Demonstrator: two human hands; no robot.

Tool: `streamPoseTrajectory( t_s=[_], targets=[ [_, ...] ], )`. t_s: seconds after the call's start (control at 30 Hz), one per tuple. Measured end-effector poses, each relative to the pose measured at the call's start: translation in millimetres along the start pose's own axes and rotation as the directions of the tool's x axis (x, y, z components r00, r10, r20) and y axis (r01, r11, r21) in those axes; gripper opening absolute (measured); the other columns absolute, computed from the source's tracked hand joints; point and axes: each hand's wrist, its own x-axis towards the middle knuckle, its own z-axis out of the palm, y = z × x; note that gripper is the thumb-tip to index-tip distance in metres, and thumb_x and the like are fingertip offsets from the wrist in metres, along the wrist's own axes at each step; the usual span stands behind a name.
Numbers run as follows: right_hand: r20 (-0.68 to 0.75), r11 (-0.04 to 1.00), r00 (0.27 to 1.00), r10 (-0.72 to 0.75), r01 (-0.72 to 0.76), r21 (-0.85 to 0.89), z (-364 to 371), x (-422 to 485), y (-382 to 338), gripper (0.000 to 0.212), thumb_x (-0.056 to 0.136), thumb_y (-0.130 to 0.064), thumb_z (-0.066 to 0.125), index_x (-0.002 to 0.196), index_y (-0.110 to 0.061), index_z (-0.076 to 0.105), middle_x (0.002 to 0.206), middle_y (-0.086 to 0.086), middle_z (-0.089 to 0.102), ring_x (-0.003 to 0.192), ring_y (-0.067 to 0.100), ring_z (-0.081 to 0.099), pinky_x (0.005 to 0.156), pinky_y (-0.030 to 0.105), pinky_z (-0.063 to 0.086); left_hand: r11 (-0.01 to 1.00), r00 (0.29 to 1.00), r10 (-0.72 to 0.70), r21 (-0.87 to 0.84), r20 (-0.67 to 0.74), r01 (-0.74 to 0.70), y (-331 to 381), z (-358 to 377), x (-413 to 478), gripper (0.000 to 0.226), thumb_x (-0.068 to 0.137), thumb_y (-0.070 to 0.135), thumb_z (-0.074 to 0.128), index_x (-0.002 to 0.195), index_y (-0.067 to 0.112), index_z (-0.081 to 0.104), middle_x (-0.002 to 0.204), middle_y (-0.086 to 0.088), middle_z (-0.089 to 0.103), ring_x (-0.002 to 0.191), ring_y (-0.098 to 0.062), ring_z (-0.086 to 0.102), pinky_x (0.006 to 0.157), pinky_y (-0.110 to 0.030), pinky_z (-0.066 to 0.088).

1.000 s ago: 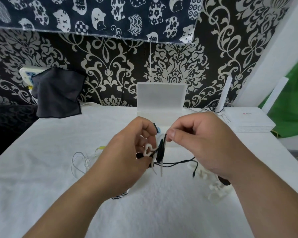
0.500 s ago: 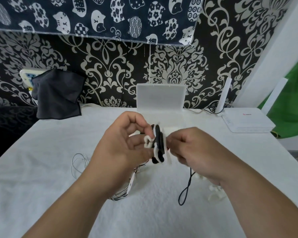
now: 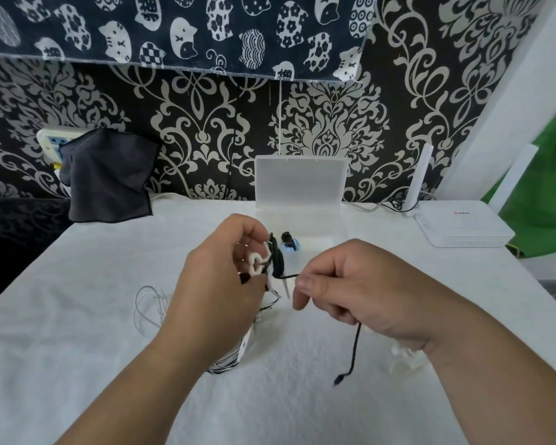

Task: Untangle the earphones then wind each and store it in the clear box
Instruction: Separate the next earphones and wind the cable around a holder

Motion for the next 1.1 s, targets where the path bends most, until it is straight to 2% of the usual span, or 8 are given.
streamPoseTrajectory(
  t_s=[0.1,0.2,0.3,0.37,0.5,0.87,1.0,1.1],
  targets=[
    [-0.116,0.992,0.993,-0.024,0.008,-0.129,-3,0,-1,0.026,0.096,-0.030,0.062,0.077,-0.019,0.074,0.051,-0.010,0.046,0.050,0.007,0.041,0.050,0.020,0.034,0.992,0.996,0.057,0.105,0.068,-0.064,1,1,-1,0.053,0.077,-0.010,0.064,0.092,0.039,0.053,0.082,0.015,0.062,0.073,-0.012,0.063,0.067,-0.028,0.053],
    [-0.201,0.989,0.978,-0.062,0.033,-0.143,-5,-3,-5,0.022,0.095,-0.025,0.064,0.077,-0.018,0.075,0.055,-0.002,0.054,0.045,0.002,0.044,0.045,0.012,0.033,0.987,0.986,0.082,0.122,0.147,-0.100,1,0,-2,0.053,0.077,-0.008,0.065,0.097,0.039,0.052,0.084,0.012,0.063,0.075,-0.016,0.062,0.071,-0.034,0.052],
    [-0.283,0.977,0.953,-0.109,0.050,-0.205,-4,-1,-3,0.022,0.094,-0.024,0.065,0.074,-0.017,0.073,0.065,0.012,0.061,0.054,0.019,0.052,0.050,0.021,0.039,0.991,0.973,0.089,0.078,0.211,-0.107,4,1,-3,0.053,0.077,-0.008,0.066,0.099,0.038,0.051,0.086,0.010,0.063,0.078,-0.017,0.062,0.076,-0.040,0.053],
    [-0.349,0.970,0.930,-0.118,0.033,-0.240,-5,3,1,0.023,0.092,-0.028,0.067,0.072,-0.018,0.070,0.059,0.002,0.059,0.050,0.012,0.048,0.052,0.025,0.039,0.996,0.964,0.076,0.014,0.254,-0.083,6,0,-4,0.054,0.077,-0.011,0.066,0.097,0.037,0.052,0.087,0.010,0.064,0.080,-0.017,0.062,0.077,-0.041,0.055],
    [-0.426,0.974,0.896,-0.127,0.032,-0.223,-7,7,7,0.024,0.089,-0.030,0.071,0.068,-0.019,0.067,0.052,-0.011,0.052,0.048,0.003,0.043,0.051,0.017,0.037,0.993,0.942,0.067,-0.112,0.330,-0.031,7,-1,-5,0.054,0.075,-0.016,0.065,0.098,0.031,0.055,0.086,0.005,0.065,0.079,-0.021,0.061,0.078,-0.043,0.055],
    [-0.419,0.995,0.908,-0.008,-0.035,-0.094,-7,8,8,0.033,0.093,-0.036,0.066,0.066,-0.018,0.069,0.054,-0.006,0.051,0.048,0.004,0.042,0.052,0.018,0.036,0.921,0.906,0.112,-0.385,0.408,0.060,4,0,-4,0.049,0.070,-0.013,0.059,0.100,0.024,0.062,0.084,0.003,0.055,0.072,-0.013,0.055,0.066,-0.021,0.046],
    [-0.282,0.991,0.953,0.112,-0.126,-0.035,-3,12,14,0.051,0.096,-0.038,0.062,0.046,-0.029,0.061,0.051,-0.008,0.052,0.046,0.001,0.044,0.057,0.023,0.034,0.902,0.914,0.168,-0.432,0.370,0.010,5,5,-6,0.057,0.076,-0.023,0.058,0.099,0.026,0.074,0.093,0.001,0.061,0.084,-0.014,0.066,0.073,-0.019,0.050],
    [-0.161,0.990,0.978,0.131,-0.120,0.074,5,15,19,0.046,0.096,-0.038,0.060,0.053,-0.024,0.065,0.057,0.000,0.058,0.057,0.011,0.052,0.073,0.033,0.045,0.886,0.943,0.185,-0.461,0.275,-0.039,2,7,-4,0.046,0.073,-0.016,0.063,0.097,0.021,0.075,0.098,-0.006,0.061,0.090,-0.024,0.069,0.079,-0.026,0.054]
  ],
)
